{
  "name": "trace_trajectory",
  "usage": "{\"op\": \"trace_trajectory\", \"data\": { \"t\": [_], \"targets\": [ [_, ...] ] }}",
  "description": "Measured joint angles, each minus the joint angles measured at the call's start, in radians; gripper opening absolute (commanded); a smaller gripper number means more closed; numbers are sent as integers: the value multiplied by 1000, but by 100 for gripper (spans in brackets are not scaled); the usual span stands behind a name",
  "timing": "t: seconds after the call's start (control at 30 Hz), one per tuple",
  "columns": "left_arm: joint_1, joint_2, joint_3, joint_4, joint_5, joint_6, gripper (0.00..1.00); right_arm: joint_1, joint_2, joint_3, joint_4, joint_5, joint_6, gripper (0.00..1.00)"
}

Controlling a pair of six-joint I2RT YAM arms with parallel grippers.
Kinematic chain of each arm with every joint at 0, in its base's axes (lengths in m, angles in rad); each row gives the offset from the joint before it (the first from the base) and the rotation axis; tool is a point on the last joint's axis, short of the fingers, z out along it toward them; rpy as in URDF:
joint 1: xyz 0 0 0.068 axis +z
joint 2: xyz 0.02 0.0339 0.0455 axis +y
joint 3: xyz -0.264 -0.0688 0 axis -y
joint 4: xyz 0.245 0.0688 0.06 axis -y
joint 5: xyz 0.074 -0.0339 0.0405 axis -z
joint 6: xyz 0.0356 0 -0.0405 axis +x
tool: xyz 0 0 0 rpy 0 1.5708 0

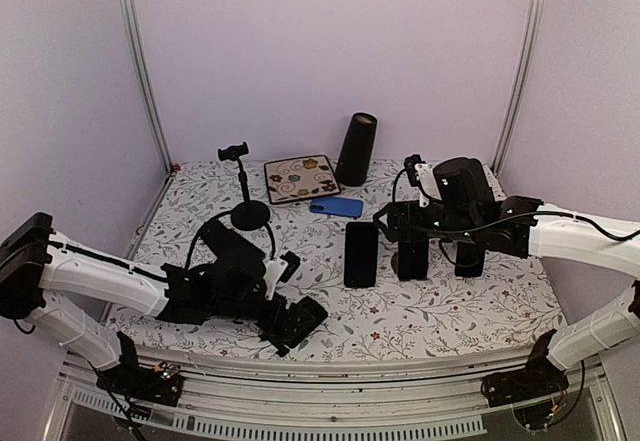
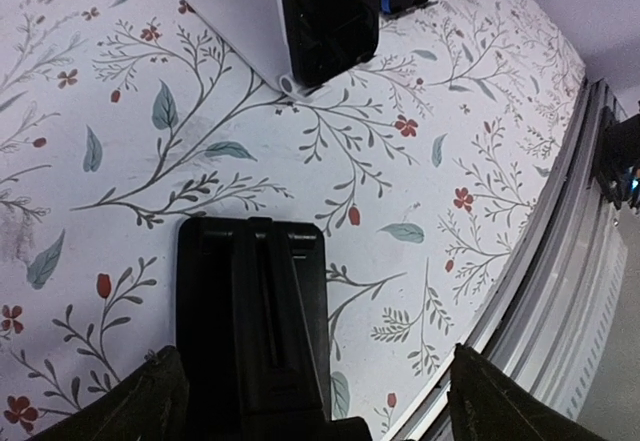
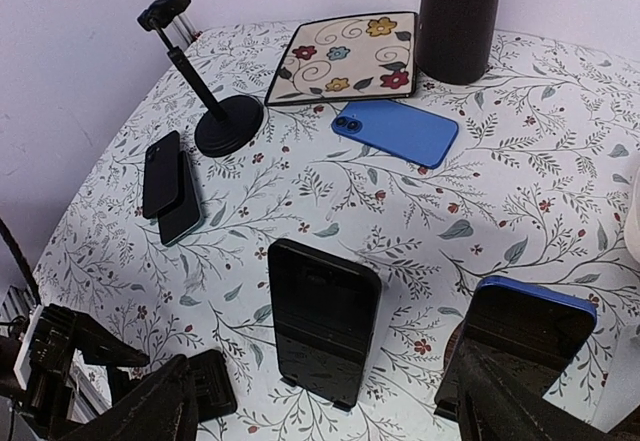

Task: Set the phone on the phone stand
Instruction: Pick up the phone stand from the center of the board.

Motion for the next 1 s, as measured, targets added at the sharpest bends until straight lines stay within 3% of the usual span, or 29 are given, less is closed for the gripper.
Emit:
{"op": "trace_trajectory", "data": {
  "t": [0.3, 0.5, 0.77, 1.0],
  "targets": [
    [-45, 5, 18, -119, -78, 2, 83, 0, 0, 0, 0, 14, -10, 90],
    [-59, 27, 37, -162, -116, 5, 69, 0, 14, 1, -1, 20, -25, 90],
    [-72, 37, 58, -187, -145, 10, 35, 0, 49, 25, -4, 19, -40, 90],
    [-72, 13, 61, -224, -177, 22, 23, 0, 56, 46, -3, 18, -49, 90]
  ]
}}
